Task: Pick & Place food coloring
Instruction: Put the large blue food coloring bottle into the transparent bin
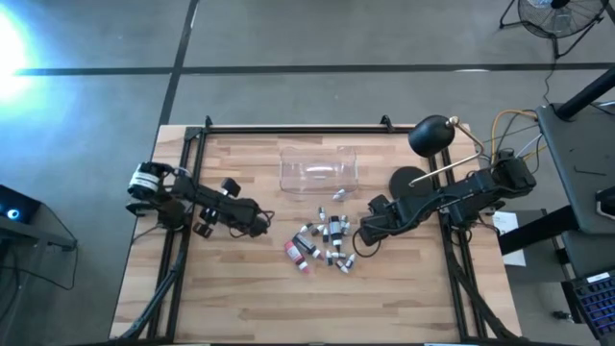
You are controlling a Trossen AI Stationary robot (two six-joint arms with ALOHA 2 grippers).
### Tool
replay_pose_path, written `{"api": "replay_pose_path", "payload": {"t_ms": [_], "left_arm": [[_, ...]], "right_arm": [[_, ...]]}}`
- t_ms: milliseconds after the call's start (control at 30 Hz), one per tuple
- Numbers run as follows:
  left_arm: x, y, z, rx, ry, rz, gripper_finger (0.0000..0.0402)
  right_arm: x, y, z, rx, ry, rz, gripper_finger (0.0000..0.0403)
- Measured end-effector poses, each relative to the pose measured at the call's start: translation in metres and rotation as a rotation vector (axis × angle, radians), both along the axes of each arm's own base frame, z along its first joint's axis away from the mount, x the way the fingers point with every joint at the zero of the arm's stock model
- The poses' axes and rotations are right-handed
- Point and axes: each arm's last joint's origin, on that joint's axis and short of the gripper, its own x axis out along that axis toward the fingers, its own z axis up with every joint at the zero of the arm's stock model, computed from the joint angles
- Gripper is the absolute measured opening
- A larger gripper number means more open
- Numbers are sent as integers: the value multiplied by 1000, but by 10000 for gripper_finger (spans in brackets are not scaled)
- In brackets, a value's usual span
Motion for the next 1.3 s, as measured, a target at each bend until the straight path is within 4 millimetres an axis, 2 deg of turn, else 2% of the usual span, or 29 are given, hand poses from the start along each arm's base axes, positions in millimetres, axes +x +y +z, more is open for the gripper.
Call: {"api": "replay_pose_path", "payload": {"t_ms": [333, 733, 1000, 1300], "left_arm": [[0, 13, -1, -15, 23, 18, 100], [4, 12, 2, -4, -7, 35, 101], [15, 11, 12, -5, -75, 55, 122], [15, 11, 12, 10, -84, 73, 137]], "right_arm": [[2, 0, 0, 4, -30, -9, 214], [3, 0, 0, -6, -38, -10, 215], [3, -1, -1, -3, -45, -32, 214], [3, -1, -1, -2, -47, -30, 214]]}}
